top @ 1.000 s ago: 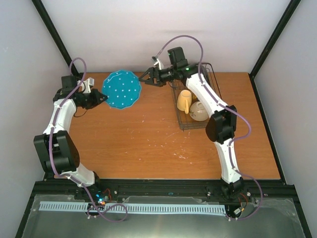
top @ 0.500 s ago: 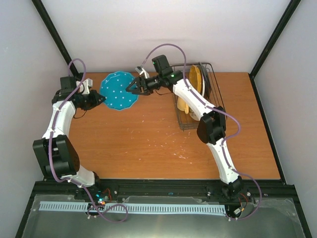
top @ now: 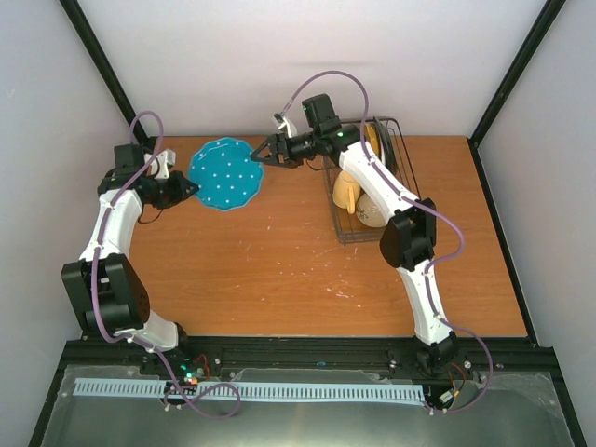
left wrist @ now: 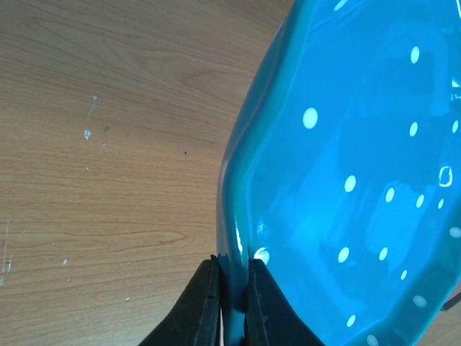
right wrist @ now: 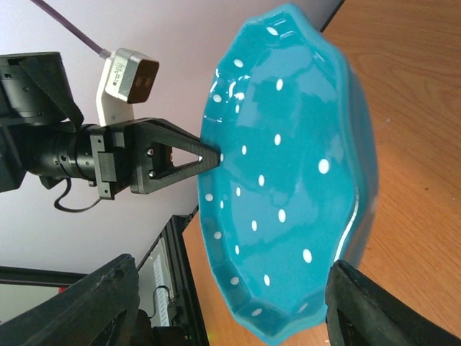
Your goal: Load the mixed dishes into the dish rack
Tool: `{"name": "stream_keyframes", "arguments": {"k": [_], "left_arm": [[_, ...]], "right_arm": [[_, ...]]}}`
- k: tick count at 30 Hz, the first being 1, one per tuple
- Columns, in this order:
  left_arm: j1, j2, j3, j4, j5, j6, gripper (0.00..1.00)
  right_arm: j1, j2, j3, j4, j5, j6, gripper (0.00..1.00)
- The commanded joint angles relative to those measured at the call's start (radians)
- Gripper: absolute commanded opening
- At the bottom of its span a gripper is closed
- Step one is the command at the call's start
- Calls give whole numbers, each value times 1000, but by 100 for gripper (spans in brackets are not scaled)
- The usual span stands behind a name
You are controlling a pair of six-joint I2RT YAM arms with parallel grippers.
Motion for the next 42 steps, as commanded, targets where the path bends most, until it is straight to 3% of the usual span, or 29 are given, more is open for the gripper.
{"name": "stream_keyframes", "arguments": {"k": [1, 15, 24, 25, 27, 29, 30, 36, 38, 39, 40, 41, 42], "left_arm": [[-3, -50, 84, 41, 61, 20, 1], [-3, -54, 119, 39, 82, 7, 1], [-3, -73, 74, 84, 124, -38, 1], [-3, -72, 72, 87, 125, -42, 1], [-3, -70, 73, 87, 126, -41, 1], [-3, -68, 75, 85, 124, -39, 0], [-3, -66, 74, 85, 123, -37, 1], [-3, -50, 75, 85, 118, -36, 2], [-3, -45, 84, 73, 87, -32, 24], [-2, -43, 91, 64, 64, -26, 47], [-2, -41, 98, 54, 44, -18, 88], [-2, -39, 108, 43, 14, -8, 98], [-3, -40, 117, 31, -22, 0, 99]], "right_arm": [[0, -46, -29, -29, 23, -34, 70], [8, 15, -30, -14, 21, -27, 70], [51, 89, -6, 132, -43, 96, 69], [60, 102, 7, 146, -52, 111, 67], [73, 126, 34, 179, -77, 145, 52], [82, 139, 52, 216, -97, 180, 11], [86, 138, 55, 231, -101, 192, 4], [84, 94, 55, 238, -61, 161, 3], [76, 76, 55, 227, -32, 159, 3], [72, 66, 55, 223, -19, 155, 3], [65, 55, 58, 208, 4, 149, 3], [58, 41, 55, 198, 30, 144, 3], [48, 28, 59, 181, 63, 132, 3]]}}
